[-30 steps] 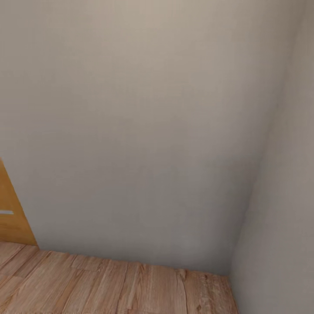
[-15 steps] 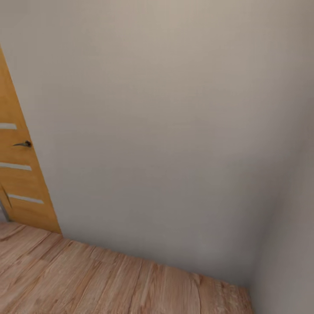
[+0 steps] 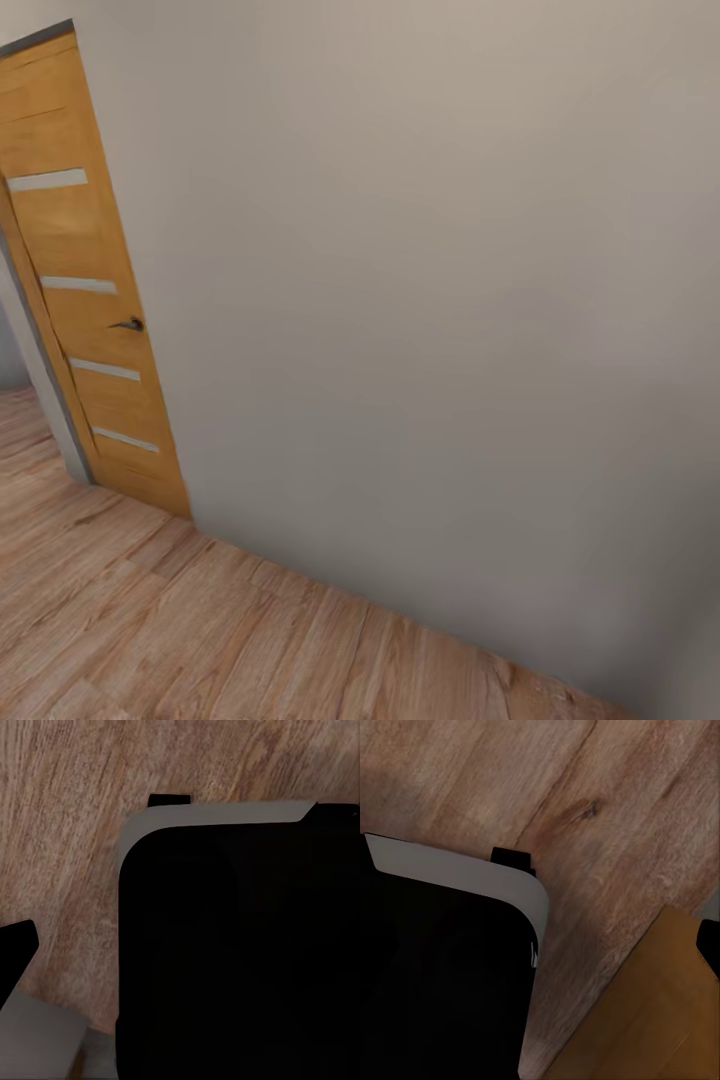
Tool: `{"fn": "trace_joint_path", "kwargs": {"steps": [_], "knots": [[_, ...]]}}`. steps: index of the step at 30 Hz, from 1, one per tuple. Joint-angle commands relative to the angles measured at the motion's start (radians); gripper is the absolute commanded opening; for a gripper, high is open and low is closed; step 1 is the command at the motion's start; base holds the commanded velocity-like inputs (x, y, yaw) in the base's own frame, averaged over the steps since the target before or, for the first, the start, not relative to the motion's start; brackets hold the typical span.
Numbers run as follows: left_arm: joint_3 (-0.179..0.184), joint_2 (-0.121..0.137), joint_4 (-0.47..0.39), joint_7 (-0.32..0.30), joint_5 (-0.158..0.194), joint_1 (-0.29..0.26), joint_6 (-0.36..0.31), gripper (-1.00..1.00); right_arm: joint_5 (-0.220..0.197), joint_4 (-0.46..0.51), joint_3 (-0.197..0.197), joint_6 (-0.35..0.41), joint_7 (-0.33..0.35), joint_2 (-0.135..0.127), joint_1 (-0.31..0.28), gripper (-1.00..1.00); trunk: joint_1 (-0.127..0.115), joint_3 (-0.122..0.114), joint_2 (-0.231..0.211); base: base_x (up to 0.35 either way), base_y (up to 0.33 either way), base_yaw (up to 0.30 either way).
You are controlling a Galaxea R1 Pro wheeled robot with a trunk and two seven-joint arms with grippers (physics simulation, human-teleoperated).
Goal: Move the two storage containers from the living room to the garage. In the garage, place one container on the floor and stack the other container on top of it (either order is fine).
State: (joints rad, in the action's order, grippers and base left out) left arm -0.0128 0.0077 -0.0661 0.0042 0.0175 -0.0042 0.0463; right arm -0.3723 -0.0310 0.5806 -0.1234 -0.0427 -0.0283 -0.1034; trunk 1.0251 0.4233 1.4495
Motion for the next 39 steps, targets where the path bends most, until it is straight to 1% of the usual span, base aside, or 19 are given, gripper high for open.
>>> {"fn": "trace_joint_path", "kwargs": {"steps": [1, 16, 28, 39], "knots": [[-0.001, 0.0, 0.0, 0.0, 0.001, 0.0, 0.003, 1.0, -0.008, -0.003, 0.008, -0.005, 0.0, 0.001, -0.001, 1.0, 0.0, 0.001, 0.0, 0.002, 0.003, 0.271], [-0.001, 0.0, 0.0, 0.001, 0.002, 0.0, 0.002, 1.0, -0.008, -0.003, 0.008, -0.005, 0.0, 0.001, -0.001, 1.0, 0.0, 0.001, 0.0, 0.002, 0.0, 0.271], [-0.001, 0.0, 0.001, 0.002, 0.004, 0.0, 0.003, 1.0, -0.007, -0.003, 0.008, -0.005, 0.0, 0.002, -0.001, 1.0, 0.0, 0.001, 0.0, 0.243, 0.0, 0.271], [-0.001, 0.0, 0.0, 0.002, 0.004, 0.0, 0.003, 1.0, -0.007, -0.002, 0.008, -0.005, 0.0, 0.004, -0.001, 1.0, 0.0, 0.001, 0.0, 0.018, 0.0, 0.27]]}}
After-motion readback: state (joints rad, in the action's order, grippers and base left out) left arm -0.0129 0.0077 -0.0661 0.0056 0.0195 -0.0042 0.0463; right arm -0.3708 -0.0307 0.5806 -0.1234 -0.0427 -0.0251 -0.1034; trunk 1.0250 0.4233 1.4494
